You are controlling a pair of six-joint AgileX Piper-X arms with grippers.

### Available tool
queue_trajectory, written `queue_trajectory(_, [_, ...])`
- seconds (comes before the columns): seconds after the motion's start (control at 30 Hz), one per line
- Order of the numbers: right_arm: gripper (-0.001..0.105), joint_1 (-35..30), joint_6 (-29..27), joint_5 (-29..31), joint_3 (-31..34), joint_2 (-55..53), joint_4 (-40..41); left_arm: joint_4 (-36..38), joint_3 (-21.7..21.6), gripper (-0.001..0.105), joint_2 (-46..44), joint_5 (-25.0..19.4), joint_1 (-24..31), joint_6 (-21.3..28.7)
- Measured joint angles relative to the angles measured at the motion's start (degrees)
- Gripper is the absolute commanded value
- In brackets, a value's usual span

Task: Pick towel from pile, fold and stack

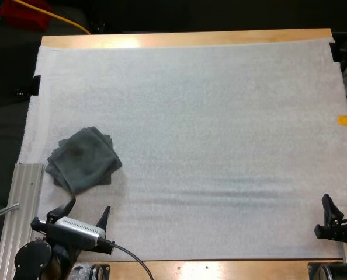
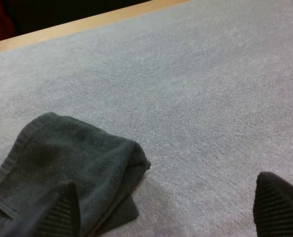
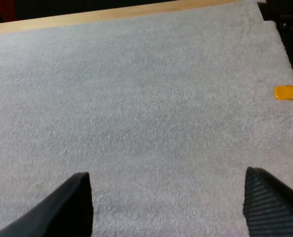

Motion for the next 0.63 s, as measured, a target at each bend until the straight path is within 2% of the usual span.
queue_trajectory(0.63, [0.063, 0.00, 0.00, 0.00, 0.00, 0.00, 0.00, 0.00, 0.00, 0.070, 0.00, 0.05, -1.43, 0.00])
